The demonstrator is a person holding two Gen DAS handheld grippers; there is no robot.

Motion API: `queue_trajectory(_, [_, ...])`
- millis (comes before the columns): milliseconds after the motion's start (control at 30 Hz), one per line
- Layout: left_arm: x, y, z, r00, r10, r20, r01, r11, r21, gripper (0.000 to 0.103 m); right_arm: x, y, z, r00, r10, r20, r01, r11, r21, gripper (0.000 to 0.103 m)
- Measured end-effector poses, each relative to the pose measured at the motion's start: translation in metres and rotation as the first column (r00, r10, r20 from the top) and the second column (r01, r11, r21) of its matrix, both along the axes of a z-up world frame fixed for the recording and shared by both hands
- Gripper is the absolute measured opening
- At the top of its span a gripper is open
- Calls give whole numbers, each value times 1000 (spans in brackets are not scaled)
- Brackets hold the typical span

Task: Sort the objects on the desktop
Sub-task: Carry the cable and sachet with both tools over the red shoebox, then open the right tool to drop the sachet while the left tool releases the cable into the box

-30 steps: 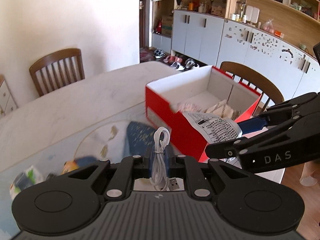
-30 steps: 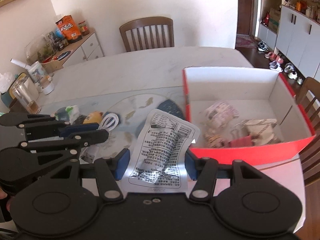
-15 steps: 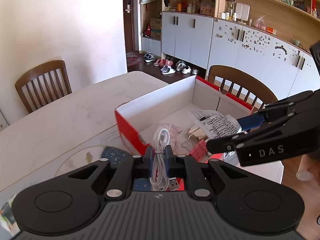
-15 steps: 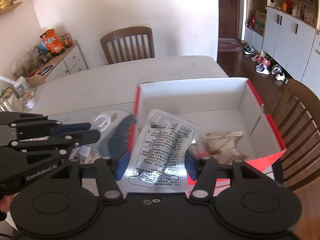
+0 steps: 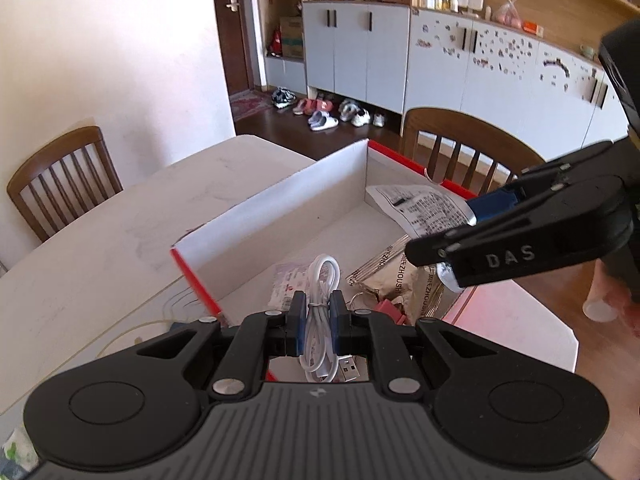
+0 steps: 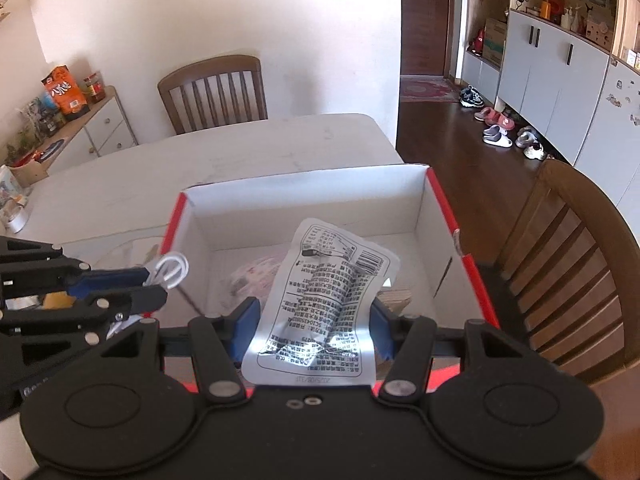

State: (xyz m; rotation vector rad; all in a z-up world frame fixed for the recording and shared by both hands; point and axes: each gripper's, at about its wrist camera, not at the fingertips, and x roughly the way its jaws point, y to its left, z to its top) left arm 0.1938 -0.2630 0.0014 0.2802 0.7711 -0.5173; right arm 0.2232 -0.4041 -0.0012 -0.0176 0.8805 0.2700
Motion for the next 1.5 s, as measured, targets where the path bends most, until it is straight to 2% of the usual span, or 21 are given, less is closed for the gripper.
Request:
queue_trajectory(600, [49, -34, -52, 985, 33, -168, -15, 994, 112, 11, 57, -4, -53, 992, 51, -113, -58, 996, -61, 57])
queue_trajectory(833, [53, -41, -66, 979, 52, -199, -22, 989, 149, 11, 61, 1, -66, 987, 79, -142, -92, 992, -85, 57])
queue_trajectory(1333, [57, -41, -84, 956, 92, -279, -48, 986, 162, 11, 59, 3, -81, 979, 107, -173, -125, 987, -98, 58])
queue_trajectory(1467, [57, -42, -85, 953, 96, -288, -49, 985, 165, 11, 59, -2, -81, 978, 98, -183, -115, 989, -88, 60])
queue_trajectory(1500, [56, -42, -85, 953, 98, -287, -52, 985, 165, 11, 59, -4, -81, 978, 97, -185, -113, 990, -81, 65])
